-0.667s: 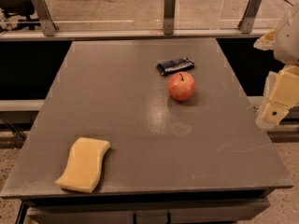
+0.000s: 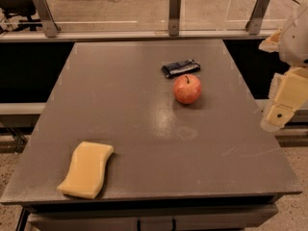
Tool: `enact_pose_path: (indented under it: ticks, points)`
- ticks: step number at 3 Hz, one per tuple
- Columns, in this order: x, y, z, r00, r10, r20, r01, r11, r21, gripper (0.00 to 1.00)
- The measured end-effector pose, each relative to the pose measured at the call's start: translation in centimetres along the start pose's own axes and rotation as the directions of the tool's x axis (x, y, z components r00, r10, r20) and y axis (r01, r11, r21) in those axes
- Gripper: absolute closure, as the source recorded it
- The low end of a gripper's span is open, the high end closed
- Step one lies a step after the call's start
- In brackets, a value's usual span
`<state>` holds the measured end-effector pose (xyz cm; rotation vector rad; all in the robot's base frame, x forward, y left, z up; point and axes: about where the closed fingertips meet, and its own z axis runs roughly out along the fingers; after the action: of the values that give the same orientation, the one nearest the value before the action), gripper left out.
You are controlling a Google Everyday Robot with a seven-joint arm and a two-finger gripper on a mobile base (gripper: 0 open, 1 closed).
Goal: Move apple near sponge
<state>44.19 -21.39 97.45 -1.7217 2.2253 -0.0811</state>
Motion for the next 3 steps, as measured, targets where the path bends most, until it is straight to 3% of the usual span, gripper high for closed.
enact_pose_path:
  ticks: [1, 3]
  points:
    - [-2.4, -2.1, 2.8, 0.998, -0.008, 0.054, 0.009, 0.9997, -0.021, 0.0]
    - [-7.3, -7.9, 10.3, 0.971, 0.046, 0.234, -0.037, 0.9983, -0.045, 0.0]
